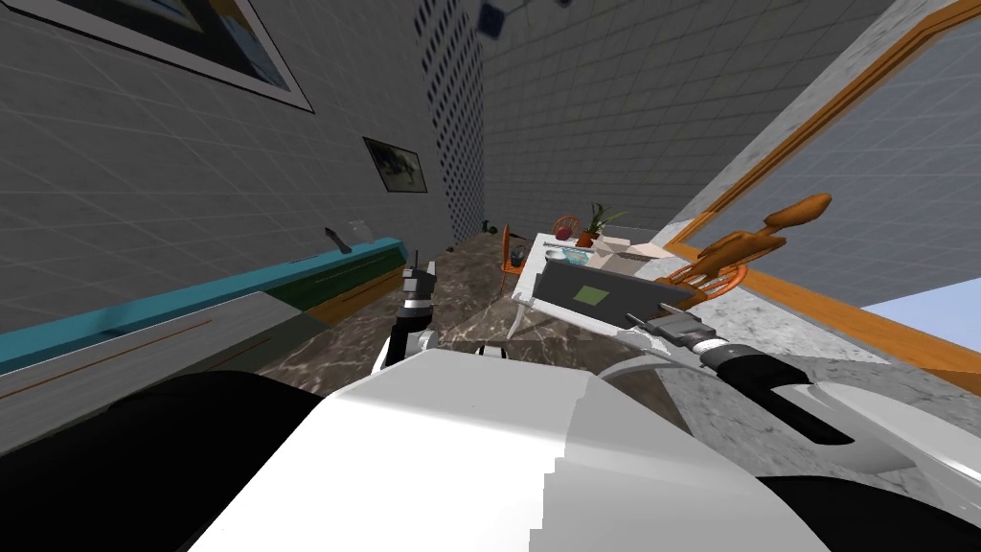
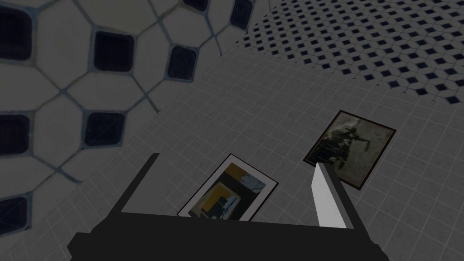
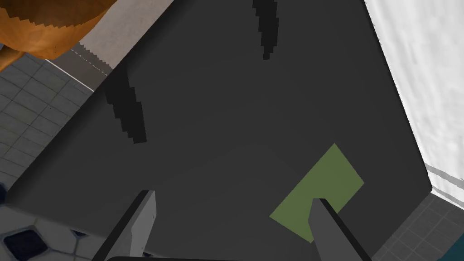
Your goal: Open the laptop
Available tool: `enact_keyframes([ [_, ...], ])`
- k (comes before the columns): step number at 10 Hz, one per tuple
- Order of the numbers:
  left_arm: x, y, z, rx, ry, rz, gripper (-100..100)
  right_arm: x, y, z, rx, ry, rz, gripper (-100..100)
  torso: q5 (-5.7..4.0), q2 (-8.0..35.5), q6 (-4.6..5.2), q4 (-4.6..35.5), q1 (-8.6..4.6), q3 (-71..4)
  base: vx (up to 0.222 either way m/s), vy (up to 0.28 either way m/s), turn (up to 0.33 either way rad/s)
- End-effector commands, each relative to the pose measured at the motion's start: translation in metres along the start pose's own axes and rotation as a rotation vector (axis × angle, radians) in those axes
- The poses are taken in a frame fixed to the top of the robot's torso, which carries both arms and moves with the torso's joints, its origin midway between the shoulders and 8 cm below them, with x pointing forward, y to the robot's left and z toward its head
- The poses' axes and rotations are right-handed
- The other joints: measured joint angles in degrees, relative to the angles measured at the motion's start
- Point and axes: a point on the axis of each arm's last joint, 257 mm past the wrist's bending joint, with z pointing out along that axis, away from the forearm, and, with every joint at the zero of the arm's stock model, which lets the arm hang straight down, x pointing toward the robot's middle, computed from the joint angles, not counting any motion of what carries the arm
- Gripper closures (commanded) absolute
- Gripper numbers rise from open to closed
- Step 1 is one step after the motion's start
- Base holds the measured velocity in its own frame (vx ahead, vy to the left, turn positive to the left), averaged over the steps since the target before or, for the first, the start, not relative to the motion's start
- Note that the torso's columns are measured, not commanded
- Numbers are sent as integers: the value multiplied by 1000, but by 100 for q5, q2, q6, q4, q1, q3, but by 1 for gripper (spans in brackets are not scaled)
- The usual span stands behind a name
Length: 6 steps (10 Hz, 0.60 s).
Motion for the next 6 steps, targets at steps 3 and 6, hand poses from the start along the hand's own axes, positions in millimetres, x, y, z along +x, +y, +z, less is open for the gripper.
enact_keyframes([
  [3,0,0,0,0,0,0,0,16,-55,-2,36,102,-219,-100,-5,22,2,7,-8,15,48,189,-48],
  [6,0,0,0,0,0,0,0,20,-94,-3,63,166,-361,-100,-2,5,0,1,-8,2,81,226,-43],
])
